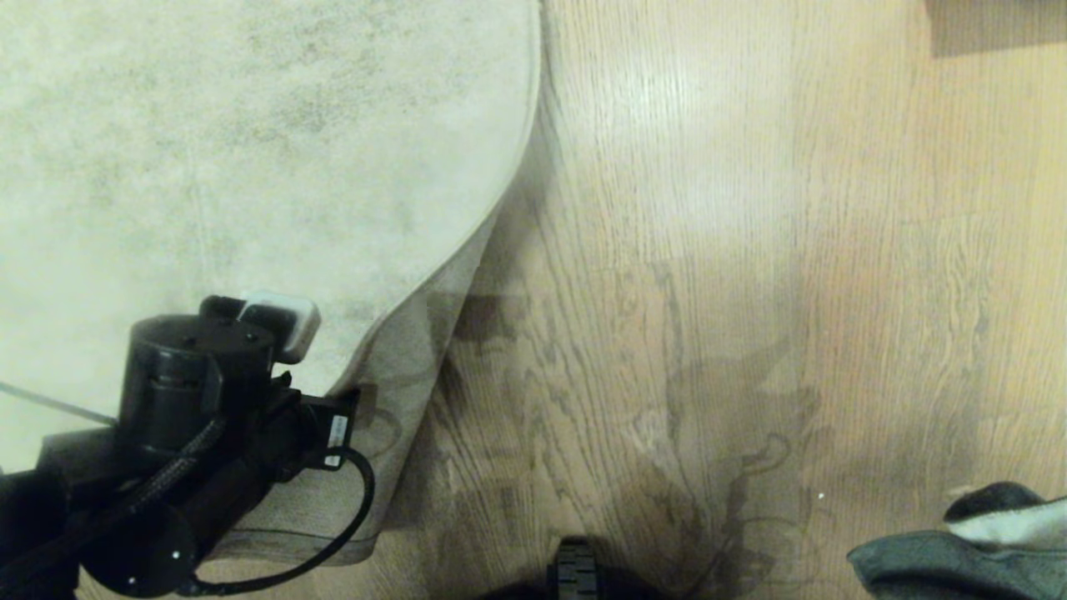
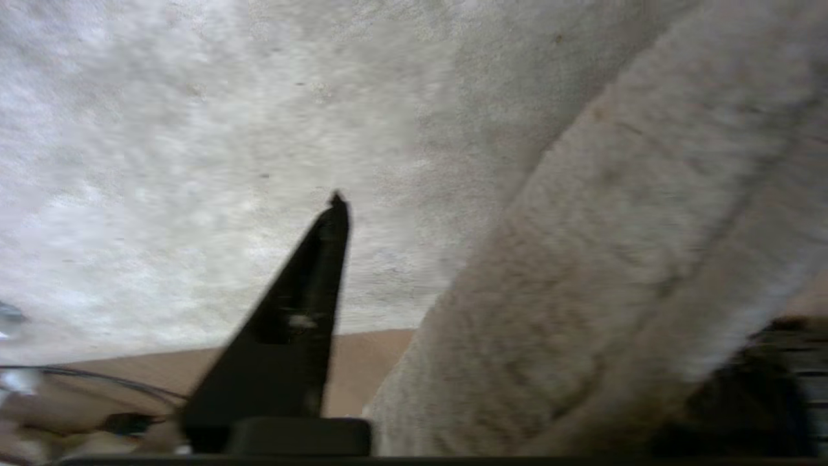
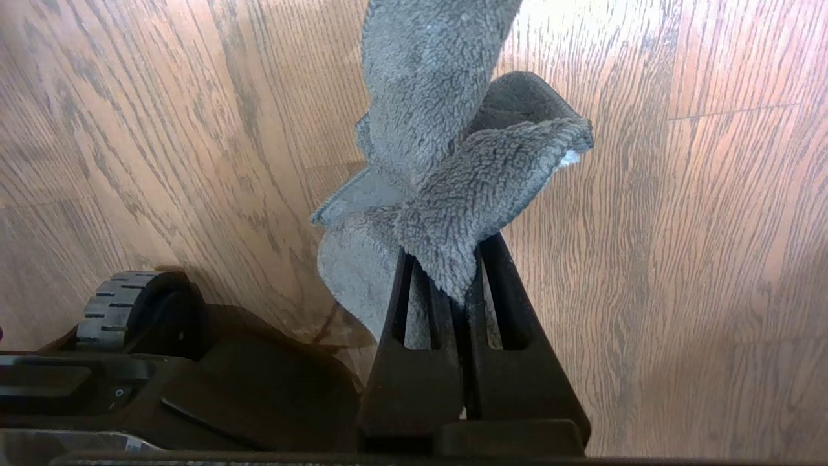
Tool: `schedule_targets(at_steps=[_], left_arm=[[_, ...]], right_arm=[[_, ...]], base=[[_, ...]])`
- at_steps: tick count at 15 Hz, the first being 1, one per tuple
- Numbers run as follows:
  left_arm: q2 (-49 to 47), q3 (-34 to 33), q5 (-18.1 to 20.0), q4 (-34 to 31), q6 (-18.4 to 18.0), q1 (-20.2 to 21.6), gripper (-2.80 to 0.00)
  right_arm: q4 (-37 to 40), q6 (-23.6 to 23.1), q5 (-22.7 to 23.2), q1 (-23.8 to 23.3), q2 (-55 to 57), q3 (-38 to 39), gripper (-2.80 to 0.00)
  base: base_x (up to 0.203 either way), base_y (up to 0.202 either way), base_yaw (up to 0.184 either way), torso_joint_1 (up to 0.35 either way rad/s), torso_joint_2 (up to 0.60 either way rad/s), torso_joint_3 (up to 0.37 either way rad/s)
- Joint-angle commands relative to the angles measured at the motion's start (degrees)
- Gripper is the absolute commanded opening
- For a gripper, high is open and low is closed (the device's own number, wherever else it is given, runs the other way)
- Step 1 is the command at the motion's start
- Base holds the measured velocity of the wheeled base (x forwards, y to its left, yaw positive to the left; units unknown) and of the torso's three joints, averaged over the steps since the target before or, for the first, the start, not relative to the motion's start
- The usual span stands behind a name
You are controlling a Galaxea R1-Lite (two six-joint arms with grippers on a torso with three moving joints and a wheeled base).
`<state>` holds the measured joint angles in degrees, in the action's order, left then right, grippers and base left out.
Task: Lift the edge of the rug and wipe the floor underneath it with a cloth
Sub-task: Lay down the carpet
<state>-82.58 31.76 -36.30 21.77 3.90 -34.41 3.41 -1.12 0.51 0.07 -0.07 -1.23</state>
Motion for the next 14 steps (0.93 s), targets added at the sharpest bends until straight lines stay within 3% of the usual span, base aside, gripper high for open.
schedule_targets(at_steps=[1, 7, 11, 14], left_arm=[[0.83, 0.3, -0.17, 0.27, 2.4, -1.62, 0.0], [5.41, 1.37, -0.14, 1.5, 12.11, -9.7, 0.0], [6.18, 0.85, -0.17, 13.14, 12.62, -13.67, 0.0], [6.2, 0.67, -0.22, 14.79, 12.54, -15.56, 0.0]], right_arm=[[0.01, -0.02, 0.02, 0.01, 0.07, 0.0, -2.8], [0.01, -0.02, 0.02, 0.01, 0.16, 0.0, -2.8], [0.01, -0.02, 0.02, 0.01, 0.07, 0.0, -2.8], [0.01, -0.02, 0.02, 0.01, 0.07, 0.0, -2.8]], base=[[0.0, 0.0, 0.0, 0.0, 0.0, 0.0], [0.0, 0.0, 0.0, 0.0, 0.0, 0.0], [0.0, 0.0, 0.0, 0.0, 0.0, 0.0], [0.0, 0.0, 0.0, 0.0, 0.0, 0.0]])
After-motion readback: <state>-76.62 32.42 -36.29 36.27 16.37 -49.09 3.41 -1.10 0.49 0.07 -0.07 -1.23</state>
